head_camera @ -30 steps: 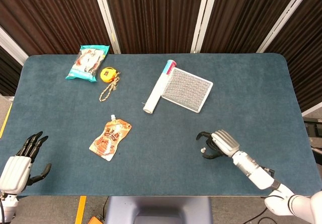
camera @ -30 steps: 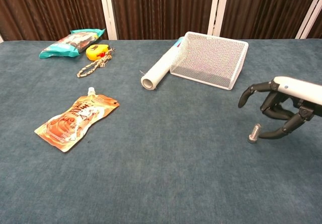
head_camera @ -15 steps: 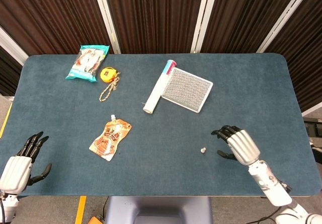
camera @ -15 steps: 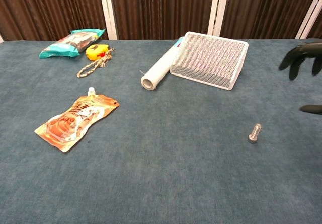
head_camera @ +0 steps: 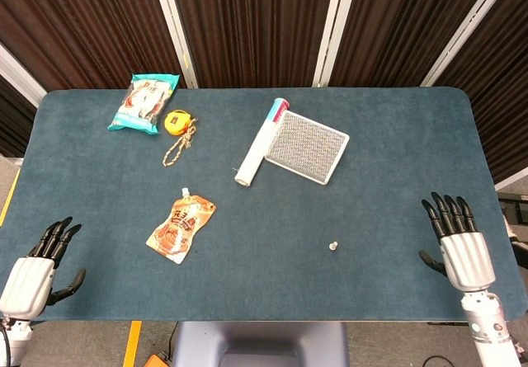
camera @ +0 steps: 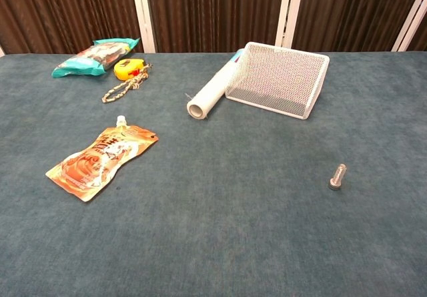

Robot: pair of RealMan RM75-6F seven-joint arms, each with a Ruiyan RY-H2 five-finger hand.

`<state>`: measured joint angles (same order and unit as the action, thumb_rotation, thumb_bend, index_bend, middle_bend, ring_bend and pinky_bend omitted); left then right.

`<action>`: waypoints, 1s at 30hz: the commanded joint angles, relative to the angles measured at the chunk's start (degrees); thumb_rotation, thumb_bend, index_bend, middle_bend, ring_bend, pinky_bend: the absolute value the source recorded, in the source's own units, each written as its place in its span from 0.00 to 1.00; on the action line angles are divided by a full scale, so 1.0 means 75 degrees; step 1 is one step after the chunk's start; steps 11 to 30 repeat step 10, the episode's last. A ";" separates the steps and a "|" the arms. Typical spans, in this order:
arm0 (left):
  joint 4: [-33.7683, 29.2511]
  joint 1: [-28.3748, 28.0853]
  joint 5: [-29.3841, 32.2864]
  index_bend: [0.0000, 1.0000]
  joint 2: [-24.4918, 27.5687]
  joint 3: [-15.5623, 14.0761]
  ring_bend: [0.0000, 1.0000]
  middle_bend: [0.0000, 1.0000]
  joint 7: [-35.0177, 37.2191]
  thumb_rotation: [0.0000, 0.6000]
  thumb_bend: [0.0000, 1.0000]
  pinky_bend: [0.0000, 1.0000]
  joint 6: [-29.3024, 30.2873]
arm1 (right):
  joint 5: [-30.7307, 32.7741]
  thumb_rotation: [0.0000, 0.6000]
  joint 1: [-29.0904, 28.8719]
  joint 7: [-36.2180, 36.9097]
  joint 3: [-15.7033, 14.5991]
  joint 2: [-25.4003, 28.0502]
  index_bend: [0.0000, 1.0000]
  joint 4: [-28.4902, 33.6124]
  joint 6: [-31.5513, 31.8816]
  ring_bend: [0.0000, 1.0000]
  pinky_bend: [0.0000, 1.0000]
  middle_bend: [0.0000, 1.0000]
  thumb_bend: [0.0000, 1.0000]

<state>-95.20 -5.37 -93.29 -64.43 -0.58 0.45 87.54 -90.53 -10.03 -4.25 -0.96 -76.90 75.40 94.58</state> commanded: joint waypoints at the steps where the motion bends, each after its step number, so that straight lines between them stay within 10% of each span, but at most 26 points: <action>1: 0.0013 -0.0017 0.0030 0.10 -0.0028 0.0006 0.02 0.00 -0.0055 1.00 0.39 0.33 -0.0052 | -0.0071 1.00 0.0104 -0.0128 0.0129 0.0012 0.15 -0.0023 0.0226 0.00 0.02 0.10 0.21; 30: 0.0045 -0.0049 0.0070 0.10 -0.0051 -0.0021 0.02 0.00 -0.0051 1.00 0.39 0.33 -0.0171 | -0.0092 1.00 0.0237 -0.0021 0.0209 0.0122 0.15 0.0256 0.0100 0.00 0.02 0.10 0.21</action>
